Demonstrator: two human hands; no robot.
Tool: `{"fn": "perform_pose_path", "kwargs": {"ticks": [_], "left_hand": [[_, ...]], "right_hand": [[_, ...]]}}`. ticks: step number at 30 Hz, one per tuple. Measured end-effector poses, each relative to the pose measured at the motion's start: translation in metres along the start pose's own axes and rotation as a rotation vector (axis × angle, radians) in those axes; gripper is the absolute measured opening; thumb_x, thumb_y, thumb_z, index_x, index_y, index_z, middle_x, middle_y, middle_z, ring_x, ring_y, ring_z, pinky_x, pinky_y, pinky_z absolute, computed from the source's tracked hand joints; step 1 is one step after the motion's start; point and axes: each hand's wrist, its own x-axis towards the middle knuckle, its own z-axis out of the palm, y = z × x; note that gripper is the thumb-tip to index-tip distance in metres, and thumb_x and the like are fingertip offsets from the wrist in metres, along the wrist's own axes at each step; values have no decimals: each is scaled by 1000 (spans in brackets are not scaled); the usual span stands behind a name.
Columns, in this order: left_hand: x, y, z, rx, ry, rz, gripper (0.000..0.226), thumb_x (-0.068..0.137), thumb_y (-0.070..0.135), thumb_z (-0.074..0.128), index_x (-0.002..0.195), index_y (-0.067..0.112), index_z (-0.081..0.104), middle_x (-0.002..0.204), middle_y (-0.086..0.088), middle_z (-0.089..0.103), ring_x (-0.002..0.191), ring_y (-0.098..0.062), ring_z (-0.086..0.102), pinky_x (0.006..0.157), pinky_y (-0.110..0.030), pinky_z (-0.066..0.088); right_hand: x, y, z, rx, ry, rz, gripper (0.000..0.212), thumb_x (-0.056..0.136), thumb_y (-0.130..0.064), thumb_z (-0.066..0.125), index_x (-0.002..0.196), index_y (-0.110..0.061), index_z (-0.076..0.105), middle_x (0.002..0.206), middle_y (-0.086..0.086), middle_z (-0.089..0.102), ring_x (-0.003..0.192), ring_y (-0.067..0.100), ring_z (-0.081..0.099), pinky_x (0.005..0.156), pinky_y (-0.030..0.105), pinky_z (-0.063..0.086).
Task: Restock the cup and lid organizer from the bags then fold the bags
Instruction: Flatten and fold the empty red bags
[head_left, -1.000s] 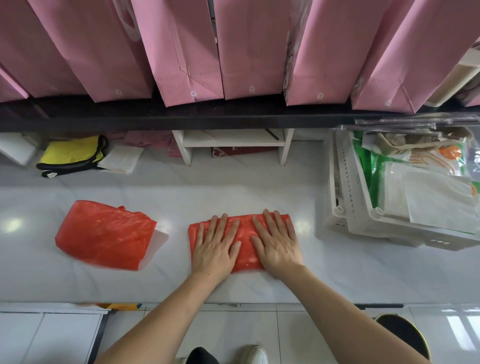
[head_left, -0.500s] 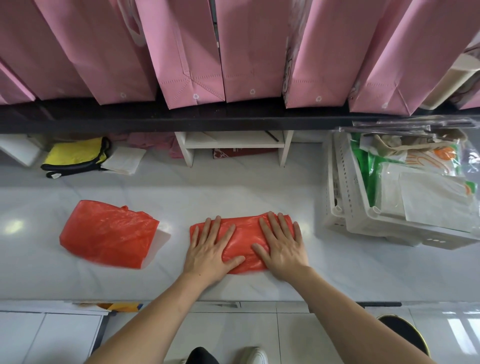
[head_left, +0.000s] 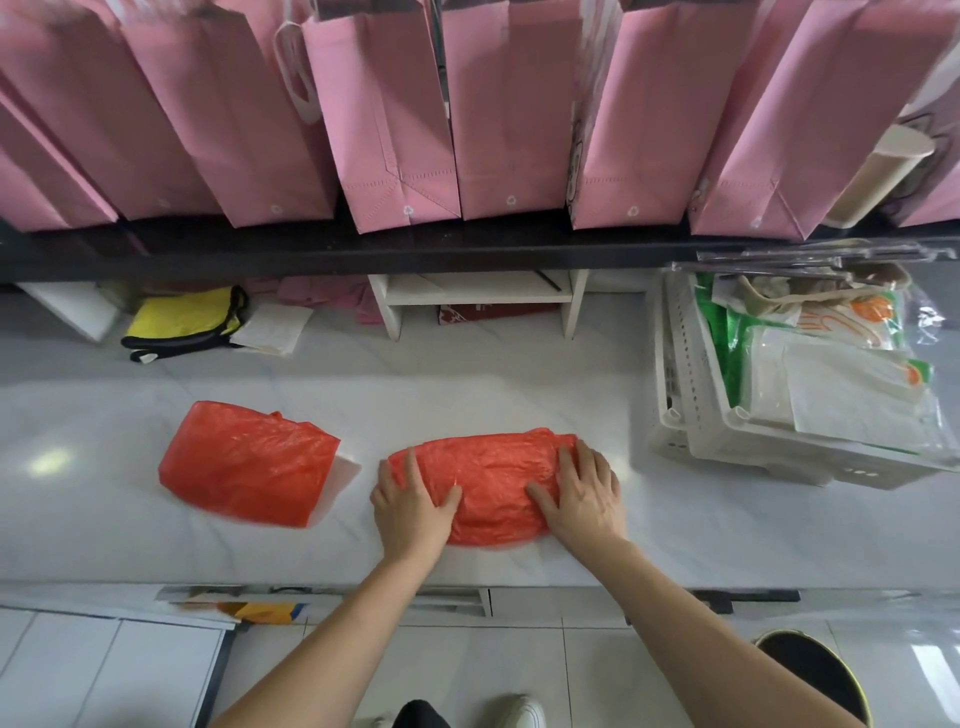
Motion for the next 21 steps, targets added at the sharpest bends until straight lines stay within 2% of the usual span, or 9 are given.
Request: {"fn": "perform_pose_path", "kwargs": {"ticks": [4,6,7,9,13,16,21], "left_hand": [[-6,15,-9,-296,-102,-205,121,79,41,85,163,30,-1,154,-19,23,132,-42,43,106,-47,44],[-6,15,-17,-467,-140,-233,125,78,30,88,163,31,-4,152,-18,31,122,-36,55,101,-38,47],[-7,15,-23,-506,-153,-217,124,79,26,88,163,30,-4,154,-18,37,124,-34,57,101,-37,46],[-11,14,-34,-512,-163,-152,119,82,22,86,164,29,0,156,-14,45,136,-31,53,105,-36,45],[-17,12,-54,-431,-144,-37,108,85,24,84,163,31,10,155,-10,47,139,-28,50,106,-34,44],[-18,3,-74,-469,-129,21,104,84,23,84,163,32,16,160,-4,43,144,-25,43,111,-35,39],[-17,-21,-107,-558,-112,104,102,84,24,85,161,36,19,163,7,33,150,-17,31,118,-37,31]], "right_hand": [[-5,-13,-3,32,-46,-18,85,91,-69,56,157,-18,34,158,12,34,137,34,36,113,45,35],[-8,-17,-6,78,-52,1,85,90,-63,65,156,-17,36,154,12,37,134,34,38,113,43,36],[-9,-18,-7,105,-53,8,85,89,-60,68,155,-17,37,151,13,38,132,34,39,113,42,35],[-13,-22,-7,169,-70,32,85,87,-57,73,154,-18,38,146,13,39,128,34,40,114,41,36],[-19,-35,-5,371,-72,105,82,83,-49,80,150,-21,43,138,13,43,124,33,42,111,42,38],[-20,-50,-5,518,-57,108,81,83,-44,83,150,-21,44,138,12,45,128,34,45,110,43,40],[-16,-85,-4,672,-41,78,87,79,-50,85,151,-29,40,145,10,44,135,30,45,113,49,43]]}}
